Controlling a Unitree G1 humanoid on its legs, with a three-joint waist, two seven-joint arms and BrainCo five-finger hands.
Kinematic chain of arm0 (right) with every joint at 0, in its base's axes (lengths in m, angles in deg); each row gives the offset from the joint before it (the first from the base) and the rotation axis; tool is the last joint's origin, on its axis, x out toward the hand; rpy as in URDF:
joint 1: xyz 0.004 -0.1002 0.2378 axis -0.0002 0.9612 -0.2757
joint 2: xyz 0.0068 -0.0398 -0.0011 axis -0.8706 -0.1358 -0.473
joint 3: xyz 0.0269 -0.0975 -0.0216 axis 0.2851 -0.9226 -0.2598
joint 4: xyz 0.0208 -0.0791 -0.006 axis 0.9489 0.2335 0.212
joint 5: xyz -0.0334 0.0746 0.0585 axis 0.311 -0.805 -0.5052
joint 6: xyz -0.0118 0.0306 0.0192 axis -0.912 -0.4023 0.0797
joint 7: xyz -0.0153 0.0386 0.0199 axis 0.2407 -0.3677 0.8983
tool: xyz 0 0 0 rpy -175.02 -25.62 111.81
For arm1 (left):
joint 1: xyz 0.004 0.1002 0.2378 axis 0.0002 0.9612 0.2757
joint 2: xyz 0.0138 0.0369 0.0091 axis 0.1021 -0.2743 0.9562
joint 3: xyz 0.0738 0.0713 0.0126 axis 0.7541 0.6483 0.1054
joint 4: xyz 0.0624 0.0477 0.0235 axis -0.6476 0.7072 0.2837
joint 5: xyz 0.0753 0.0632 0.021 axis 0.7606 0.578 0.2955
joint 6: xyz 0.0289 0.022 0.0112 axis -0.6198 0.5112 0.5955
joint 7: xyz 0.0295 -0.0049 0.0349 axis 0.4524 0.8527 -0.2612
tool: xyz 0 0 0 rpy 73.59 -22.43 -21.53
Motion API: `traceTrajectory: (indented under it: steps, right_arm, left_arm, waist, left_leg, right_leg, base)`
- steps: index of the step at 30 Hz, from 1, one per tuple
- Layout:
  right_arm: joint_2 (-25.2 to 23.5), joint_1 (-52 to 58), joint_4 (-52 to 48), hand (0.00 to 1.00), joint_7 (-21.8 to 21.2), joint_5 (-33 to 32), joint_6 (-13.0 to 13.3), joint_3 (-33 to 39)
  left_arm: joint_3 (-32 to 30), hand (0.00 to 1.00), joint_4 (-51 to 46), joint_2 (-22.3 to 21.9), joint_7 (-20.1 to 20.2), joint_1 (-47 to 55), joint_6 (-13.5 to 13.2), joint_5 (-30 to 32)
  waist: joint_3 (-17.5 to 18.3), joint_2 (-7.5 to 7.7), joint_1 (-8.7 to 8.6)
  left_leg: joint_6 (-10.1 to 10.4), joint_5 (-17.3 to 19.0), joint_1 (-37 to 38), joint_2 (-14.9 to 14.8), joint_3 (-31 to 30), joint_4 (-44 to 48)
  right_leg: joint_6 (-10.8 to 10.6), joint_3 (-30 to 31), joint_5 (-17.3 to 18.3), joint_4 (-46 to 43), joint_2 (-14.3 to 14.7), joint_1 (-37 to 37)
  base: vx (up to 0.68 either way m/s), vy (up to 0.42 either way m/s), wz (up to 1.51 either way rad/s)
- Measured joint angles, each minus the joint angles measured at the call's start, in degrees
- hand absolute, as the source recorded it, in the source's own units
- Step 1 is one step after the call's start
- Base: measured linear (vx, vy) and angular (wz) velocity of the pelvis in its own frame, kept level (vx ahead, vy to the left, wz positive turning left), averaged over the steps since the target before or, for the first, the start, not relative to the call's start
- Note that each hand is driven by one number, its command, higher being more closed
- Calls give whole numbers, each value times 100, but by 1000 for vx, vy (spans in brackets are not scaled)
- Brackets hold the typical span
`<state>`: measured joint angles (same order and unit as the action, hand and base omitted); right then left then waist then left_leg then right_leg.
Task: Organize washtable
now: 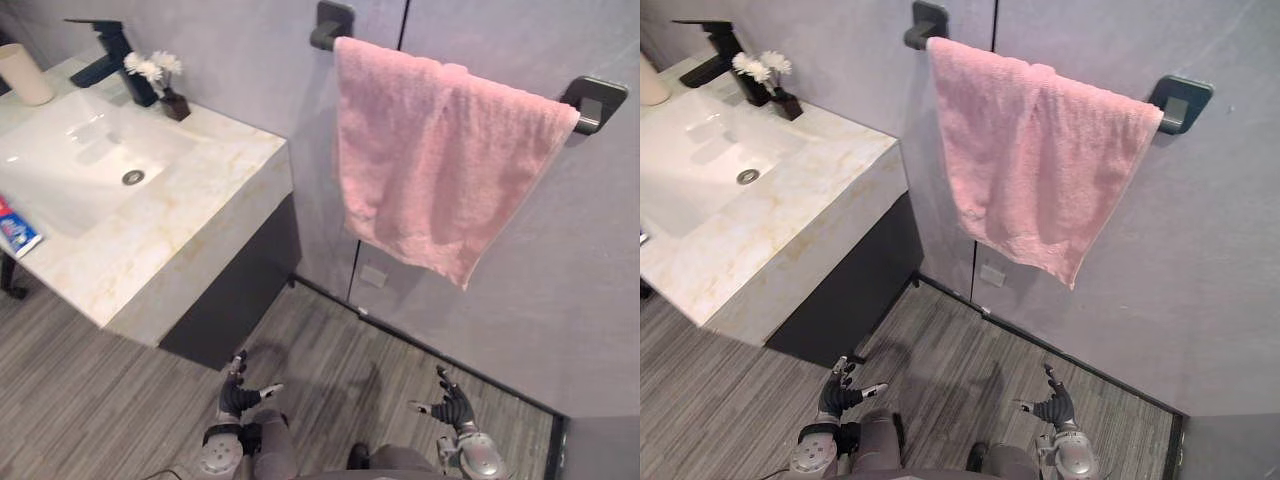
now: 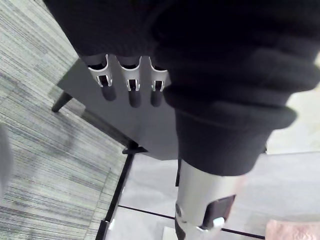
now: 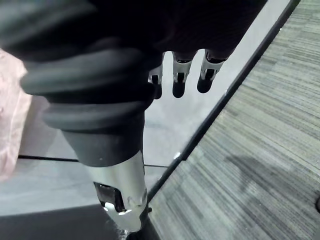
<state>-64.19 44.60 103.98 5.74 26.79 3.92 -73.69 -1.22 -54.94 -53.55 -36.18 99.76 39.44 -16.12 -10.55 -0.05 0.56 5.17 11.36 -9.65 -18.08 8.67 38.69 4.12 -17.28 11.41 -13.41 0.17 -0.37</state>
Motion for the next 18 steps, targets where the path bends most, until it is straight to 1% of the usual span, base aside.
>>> traceTrajectory:
  steps: [1, 2, 3, 4, 5, 6, 7, 8, 9, 10, 11, 12, 13, 14, 15, 16, 17, 18]
  right_arm:
    - [0, -27, 79, 0, 4, 0, -3, 26]
    - [0, -96, 224, 0, 5, 0, -12, 60]
    - [1, -208, 382, 0, 8, -4, -21, 185]
    - [-5, -338, 523, 0, 16, -12, -26, 334]
    - [-27, -396, 568, 0, 16, -22, -27, 352]
    - [-80, -495, 609, 0, 16, -45, -27, 375]
    - [-154, -557, 613, 0, 17, -47, -26, 379]
    - [-170, -568, 612, 0, 18, -44, -26, 374]
    - [-180, -578, 610, 0, 16, -38, -27, 361]
    - [-179, -582, 612, 0, 15, -33, -37, 356]
    - [-179, -593, 613, 0, 15, -18, -45, 327]
    - [-179, -606, 623, 0, 12, 7, -55, 259]
    - [-191, -615, 703, 0, 7, 8, -70, 213]
    - [-192, -625, 725, 0, 7, 7, -95, 214]
    - [-182, -565, 747, 0, 5, 7, -148, 227]
    - [-174, -540, 773, 0, 5, 5, -161, 237]
    - [-154, -493, 788, 0, 6, 4, -227, 257]
    - [-155, -479, 788, 0, 6, 4, -238, 257]
  left_arm:
    - [20, 0, 95, 17, 4, -87, -3, 1]
    - [59, 0, 292, 46, 9, -259, 1, 2]
    - [128, 0, 443, 83, 6, -482, 4, 2]
    - [255, 0, 479, 173, -1, -713, 3, 2]
    - [295, 0, 486, 231, 2, -772, 3, 2]
    - [330, 0, 524, 354, -2, -852, 0, 3]
    - [330, 0, 583, 502, -9, -812, 2, 3]
    - [328, 0, 591, 550, -10, -788, 6, 11]
    - [296, 0, 591, 625, -14, -739, 7, 29]
    - [219, 0, 591, 650, -18, -653, 6, 29]
    - [183, 0, 592, 676, -24, -588, 6, 29]
    - [82, 0, 601, 720, -25, -546, 7, 28]
    - [32, 0, 664, 742, -24, -542, 14, 29]
    - [19, 0, 679, 778, -24, -542, 16, 29]
    - [-14, 0, 718, 774, -27, -546, 15, 29]
    - [-11, 0, 747, 767, -28, -542, 14, 29]
    - [-17, 0, 845, 690, -27, -526, 16, 29]
    - [-18, 0, 866, 669, -29, -503, 16, 27]
  waist:
    - [19, -23, -61]
    - [64, -91, -186]
    - [123, -188, -336]
    - [140, -239, -425]
    - [139, -240, -429]
    - [132, -225, -409]
    - [139, -152, -363]
    - [146, -130, -342]
    - [138, -90, -291]
    - [136, -82, -269]
    - [135, -79, -260]
    - [128, -67, -269]
    - [124, -57, -276]
    - [123, -56, -277]
    - [113, -56, -278]
    - [110, -57, -292]
    - [94, -33, -287]
    - [92, -26, -286]
  left_leg:
    - [0, 0, 163, -22, 14, -201]
    - [7, -22, 424, -86, 78, -703]
    - [60, -287, 788, -111, 286, -1681]
    - [345, -375, 1046, 49, 323, -2667]
    - [393, -402, 1072, 90, 376, -2878]
    - [409, -405, 1106, 187, 397, -3117]
    - [409, -405, 1131, 339, 408, -3106]
    - [408, -405, 1130, 404, 431, -3061]
    - [401, -403, 1131, 511, 471, -2984]
    - [386, -396, 1121, 597, 513, -2969]
    - [336, -369, 1073, 660, 533, -2962]
    - [234, -308, 946, 716, 510, -2879]
    - [157, -261, 745, 753, 379, -2726]
    - [124, -238, 674, 777, 290, -2680]
    - [82, -211, 545, 835, 123, -2600]
    - [55, -186, 502, 867, 40, -2587]
    - [67, -162, 482, 950, -131, -2610]
    - [67, -162, 472, 985, -233, -2626]
  right_leg:
    - [-33, -101, -50, 37, -28, -47]
    - [-74, -305, -136, 57, -80, -162]
    - [-172, -540, -218, 54, -144, -338]
    - [-285, -670, -355, 91, -219, -521]
    - [-292, -675, -440, 130, -243, -558]
    - [-338, -643, -610, 202, -318, -595]
    - [-436, -567, -750, 250, -453, -578]
    - [-472, -524, -803, 277, -486, -565]
    - [-542, -430, -951, 377, -605, -520]
    - [-597, -384, -1059, 458, -669, -506]
    - [-632, -321, -1143, 545, -712, -511]
    - [-699, -269, -1225, 659, -749, -523]
    - [-757, -67, -1254, 736, -724, -551]
    - [-800, 106, -1203, 754, -678, -568]
    - [-828, 533, -1069, 739, -557, -593]
    - [-849, 703, -1018, 705, -511, -593]
    - [-893, 896, -867, 551, -484, -607]
    - [-922, 948, -795, 487, -474, -611]
  base:
    - [-200, 115, 93]
    - [-207, 177, 111]
    - [-253, 273, 137]
    - [-214, 276, 107]
    - [-210, 317, 66]
    - [-191, 309, 21]
    - [-176, 282, 7]
    - [-158, 209, -12]
    - [-177, 171, -13]
    - [-190, 165, -12]
    - [-279, 172, -5]
    - [-292, 116, 10]
    - [-249, 83, 21]
    - [-201, 23, 46]
    - [-133, -1, 52]
    - [-172, -3, 76]
    - [-86, -12, 62]
    - [-86, -19, 86]
